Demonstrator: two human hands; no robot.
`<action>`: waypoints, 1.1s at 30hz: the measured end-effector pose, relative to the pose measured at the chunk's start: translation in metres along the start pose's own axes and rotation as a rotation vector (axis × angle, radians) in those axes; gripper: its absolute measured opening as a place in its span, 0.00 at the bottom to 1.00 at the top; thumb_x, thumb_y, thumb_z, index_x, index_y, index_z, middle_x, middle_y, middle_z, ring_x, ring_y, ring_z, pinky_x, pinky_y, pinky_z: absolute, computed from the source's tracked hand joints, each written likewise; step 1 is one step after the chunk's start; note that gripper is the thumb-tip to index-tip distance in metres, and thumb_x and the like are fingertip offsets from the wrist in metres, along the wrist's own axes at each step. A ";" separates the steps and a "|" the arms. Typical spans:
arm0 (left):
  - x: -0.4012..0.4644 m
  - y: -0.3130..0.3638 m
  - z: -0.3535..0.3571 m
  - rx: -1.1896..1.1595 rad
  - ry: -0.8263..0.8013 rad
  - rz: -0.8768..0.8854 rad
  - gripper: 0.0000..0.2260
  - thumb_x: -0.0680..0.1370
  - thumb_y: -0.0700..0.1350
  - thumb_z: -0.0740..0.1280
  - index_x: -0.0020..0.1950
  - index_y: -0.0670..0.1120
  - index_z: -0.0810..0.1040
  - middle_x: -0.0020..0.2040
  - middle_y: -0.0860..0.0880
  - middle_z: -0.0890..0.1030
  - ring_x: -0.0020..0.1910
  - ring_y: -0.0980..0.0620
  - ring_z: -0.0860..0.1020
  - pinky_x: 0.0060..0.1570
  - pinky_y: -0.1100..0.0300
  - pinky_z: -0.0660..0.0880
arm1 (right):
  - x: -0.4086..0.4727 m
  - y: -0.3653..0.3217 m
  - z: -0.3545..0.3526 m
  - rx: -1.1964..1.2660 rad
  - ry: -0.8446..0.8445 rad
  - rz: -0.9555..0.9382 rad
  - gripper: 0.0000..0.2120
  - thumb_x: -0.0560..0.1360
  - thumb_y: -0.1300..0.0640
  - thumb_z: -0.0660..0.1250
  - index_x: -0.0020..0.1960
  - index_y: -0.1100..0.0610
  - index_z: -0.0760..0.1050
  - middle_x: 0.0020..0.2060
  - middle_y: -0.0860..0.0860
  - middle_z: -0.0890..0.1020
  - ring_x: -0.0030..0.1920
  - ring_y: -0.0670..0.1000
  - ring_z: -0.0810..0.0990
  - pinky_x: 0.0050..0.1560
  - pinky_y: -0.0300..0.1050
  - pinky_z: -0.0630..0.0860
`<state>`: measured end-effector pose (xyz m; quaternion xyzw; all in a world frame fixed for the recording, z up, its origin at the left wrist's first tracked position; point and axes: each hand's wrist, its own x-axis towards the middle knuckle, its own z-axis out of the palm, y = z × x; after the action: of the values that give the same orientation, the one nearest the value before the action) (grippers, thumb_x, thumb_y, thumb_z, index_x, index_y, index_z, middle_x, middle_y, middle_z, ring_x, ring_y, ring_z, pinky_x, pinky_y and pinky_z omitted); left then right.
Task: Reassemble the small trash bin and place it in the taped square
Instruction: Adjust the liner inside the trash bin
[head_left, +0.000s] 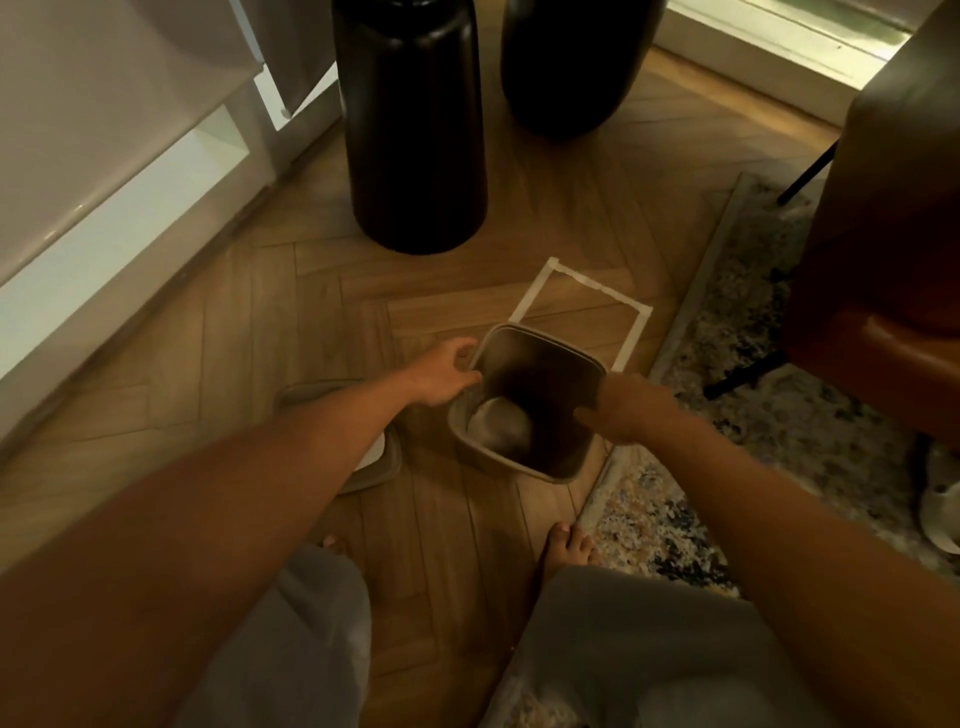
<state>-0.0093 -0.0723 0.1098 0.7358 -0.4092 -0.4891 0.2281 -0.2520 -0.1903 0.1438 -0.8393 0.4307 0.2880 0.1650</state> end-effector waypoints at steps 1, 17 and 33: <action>-0.002 -0.002 -0.006 0.013 0.023 -0.003 0.28 0.82 0.44 0.68 0.81 0.45 0.63 0.77 0.44 0.70 0.74 0.45 0.71 0.66 0.55 0.72 | 0.000 -0.006 -0.010 0.040 0.038 0.005 0.17 0.81 0.40 0.65 0.53 0.54 0.78 0.50 0.53 0.82 0.45 0.52 0.80 0.40 0.45 0.74; -0.057 -0.136 -0.115 -0.090 0.310 -0.264 0.20 0.84 0.43 0.65 0.76 0.41 0.71 0.68 0.41 0.77 0.64 0.41 0.78 0.61 0.53 0.76 | 0.004 -0.155 -0.096 0.517 0.595 -0.380 0.11 0.82 0.50 0.69 0.60 0.52 0.82 0.45 0.42 0.81 0.41 0.36 0.76 0.40 0.30 0.68; -0.067 -0.289 -0.095 -0.106 0.286 -0.438 0.07 0.82 0.46 0.65 0.58 0.49 0.78 0.58 0.46 0.82 0.49 0.50 0.80 0.50 0.55 0.78 | 0.136 -0.308 0.069 0.418 0.089 -0.338 0.08 0.83 0.56 0.67 0.60 0.55 0.82 0.53 0.54 0.85 0.44 0.47 0.79 0.42 0.40 0.72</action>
<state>0.1740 0.1385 -0.0272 0.8555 -0.1777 -0.4386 0.2103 0.0394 -0.0625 0.0135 -0.8590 0.3413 0.1239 0.3611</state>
